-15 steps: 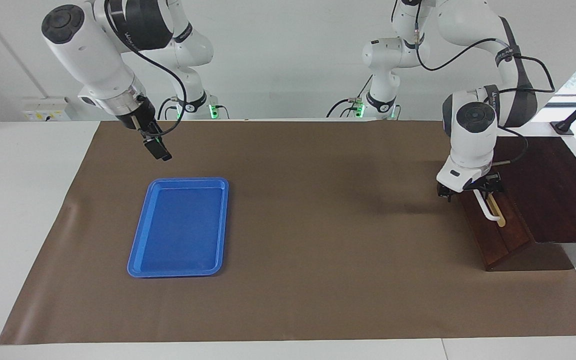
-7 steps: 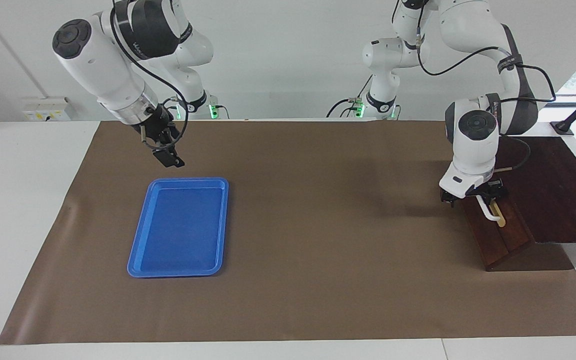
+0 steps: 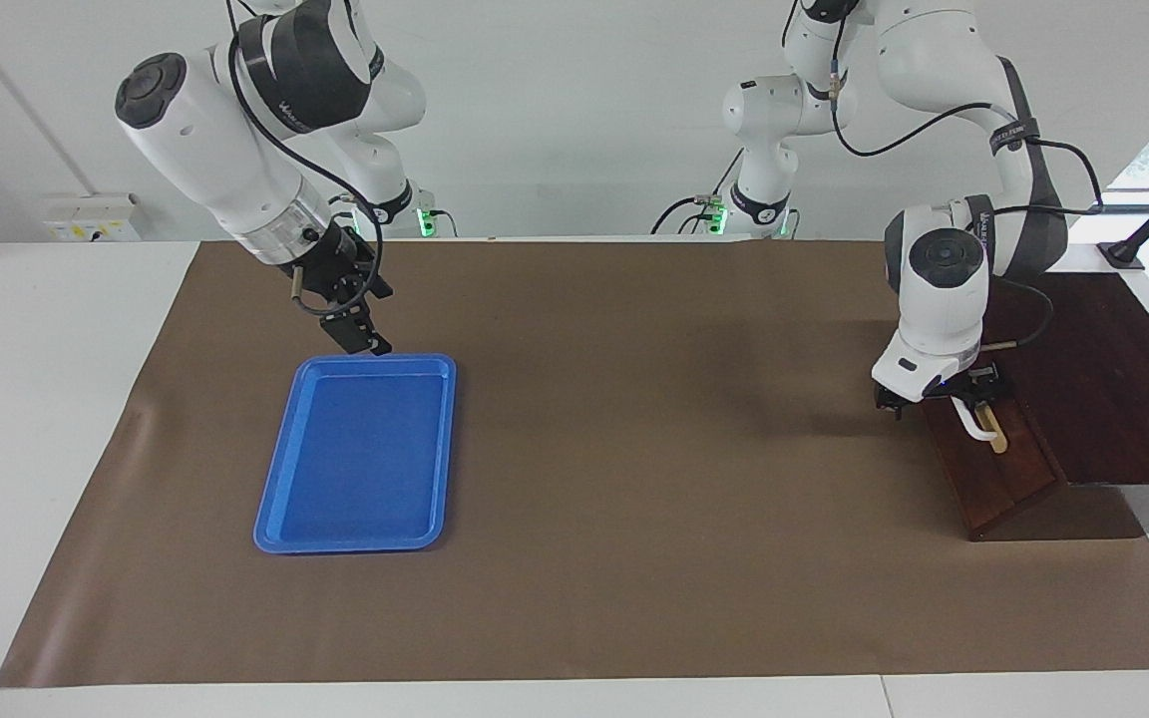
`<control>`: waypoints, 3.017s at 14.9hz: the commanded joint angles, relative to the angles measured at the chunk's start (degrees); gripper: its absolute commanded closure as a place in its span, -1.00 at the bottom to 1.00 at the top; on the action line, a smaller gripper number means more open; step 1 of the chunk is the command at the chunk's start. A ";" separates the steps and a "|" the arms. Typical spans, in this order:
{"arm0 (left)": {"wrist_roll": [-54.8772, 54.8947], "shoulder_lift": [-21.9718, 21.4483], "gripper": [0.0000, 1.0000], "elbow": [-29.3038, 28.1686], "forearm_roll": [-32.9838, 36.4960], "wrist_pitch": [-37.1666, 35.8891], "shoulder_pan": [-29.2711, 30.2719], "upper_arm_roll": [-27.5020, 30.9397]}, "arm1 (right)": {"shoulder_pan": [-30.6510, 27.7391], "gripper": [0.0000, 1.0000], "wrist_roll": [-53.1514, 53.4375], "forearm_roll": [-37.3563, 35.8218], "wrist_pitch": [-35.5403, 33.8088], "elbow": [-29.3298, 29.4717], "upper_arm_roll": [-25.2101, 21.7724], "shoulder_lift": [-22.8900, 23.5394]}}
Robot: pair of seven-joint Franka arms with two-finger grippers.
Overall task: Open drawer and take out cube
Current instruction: 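Pull the drawer open with the left gripper while the right gripper rises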
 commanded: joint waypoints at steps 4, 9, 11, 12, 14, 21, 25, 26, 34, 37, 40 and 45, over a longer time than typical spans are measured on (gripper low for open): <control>-5.82 1.28 -1.00 1.71 -4.12 0.99 -4.78 -0.09 | 5.24 -0.91 1.57 0.66 -0.05 8.59 0.19 7.43; -12.04 2.34 -1.00 4.00 -8.97 -0.42 -8.12 -0.09 | 8.24 -0.90 5.79 2.41 4.59 10.80 0.28 10.79; -13.64 2.34 -1.00 4.26 -10.37 -0.42 -9.26 -0.09 | 8.85 -0.89 5.88 3.56 5.05 10.45 0.28 10.79; -13.73 2.34 -1.00 4.44 -11.51 -0.50 -9.62 0.00 | 9.03 -0.89 5.88 3.65 5.05 10.10 0.28 10.79; -13.82 2.43 -1.00 5.05 -12.22 -1.20 -9.71 -0.09 | 10.34 -0.88 5.88 4.00 5.13 9.48 0.28 10.79; -17.06 3.30 -1.00 8.30 -16.70 -2.61 -11.55 -0.09 | 10.96 -0.88 5.70 4.17 4.87 8.87 0.28 10.96; -19.88 3.39 -1.00 8.66 -16.88 -2.35 -12.17 -0.09 | 11.14 -0.88 5.70 4.35 4.26 8.60 0.28 10.87; -20.66 3.57 -1.00 8.75 -17.06 -2.00 -12.17 -0.09 | 11.14 -0.88 5.70 4.35 3.47 8.60 0.28 10.87; -21.81 3.92 -1.00 14.27 -20.05 -7.96 -11.73 0.09 | 10.96 -0.89 5.88 5.67 2.41 8.60 0.19 10.79; -21.81 3.84 -1.00 14.65 -20.05 -9.92 -12.17 0.00 | 10.79 -0.89 5.79 5.67 1.97 8.34 0.19 10.70; -21.99 3.57 -1.00 13.75 -19.96 -9.81 -12.34 0.09 | 10.79 -0.90 5.53 5.67 2.15 7.46 0.19 10.35; -26.36 6.56 -1.00 28.24 -23.47 -25.71 -13.31 0.35 | 10.70 -0.90 5.53 5.67 2.24 7.46 0.19 10.35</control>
